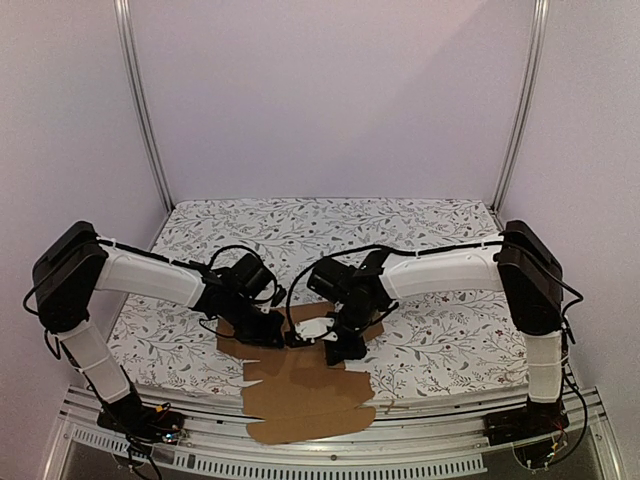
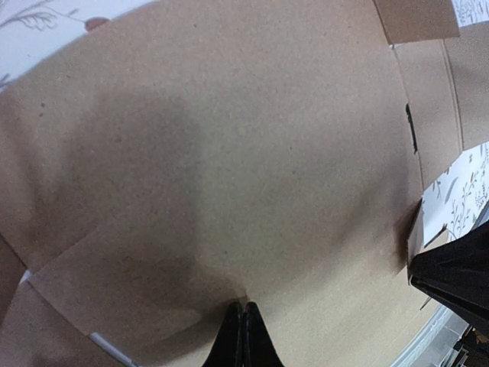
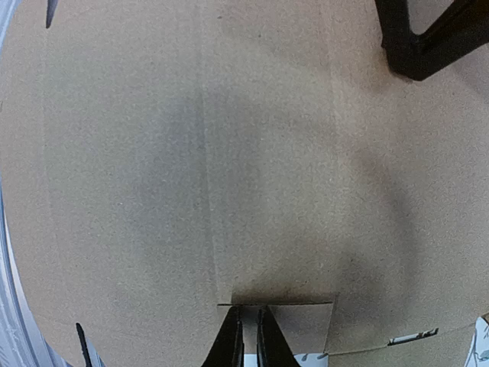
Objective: Fold the paper box
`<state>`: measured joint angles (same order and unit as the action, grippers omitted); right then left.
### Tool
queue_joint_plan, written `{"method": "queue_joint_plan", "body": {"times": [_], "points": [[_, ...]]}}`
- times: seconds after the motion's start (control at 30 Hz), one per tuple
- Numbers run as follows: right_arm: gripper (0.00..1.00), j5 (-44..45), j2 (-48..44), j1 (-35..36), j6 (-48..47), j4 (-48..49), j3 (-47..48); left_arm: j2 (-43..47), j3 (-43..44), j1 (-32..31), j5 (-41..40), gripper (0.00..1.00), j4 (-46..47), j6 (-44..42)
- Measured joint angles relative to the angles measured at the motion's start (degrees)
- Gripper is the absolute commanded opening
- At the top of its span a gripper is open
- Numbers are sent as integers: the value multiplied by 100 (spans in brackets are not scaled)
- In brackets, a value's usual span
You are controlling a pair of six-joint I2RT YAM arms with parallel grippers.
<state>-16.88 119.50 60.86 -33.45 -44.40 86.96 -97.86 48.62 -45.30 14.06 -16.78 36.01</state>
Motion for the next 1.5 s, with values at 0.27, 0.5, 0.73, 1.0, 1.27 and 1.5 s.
{"method": "queue_joint_plan", "body": {"times": [0.27, 0.5, 0.73, 1.0, 1.27, 1.5], "points": [[1, 170, 166, 0, 13, 37, 0, -7, -2, 2, 7, 0, 17, -13], [0, 229, 286, 2, 46, -122, 168, -9, -2, 13, 28, 0, 22, -90], [0, 514, 365, 70, 57, -275, 295, -118, 116, 66, 68, 0, 17, -219], [0, 590, 415, 98, 66, -302, 254, -221, 269, 90, 37, 5, 17, -452], [0, 302, 492, -31, 197, -337, 317, 1471, 297, 20, -852, 37, -136, -586], [0, 31, 581, -138, 358, -435, 415, 4527, -490, -632, -1932, 61, -474, 756]]}}
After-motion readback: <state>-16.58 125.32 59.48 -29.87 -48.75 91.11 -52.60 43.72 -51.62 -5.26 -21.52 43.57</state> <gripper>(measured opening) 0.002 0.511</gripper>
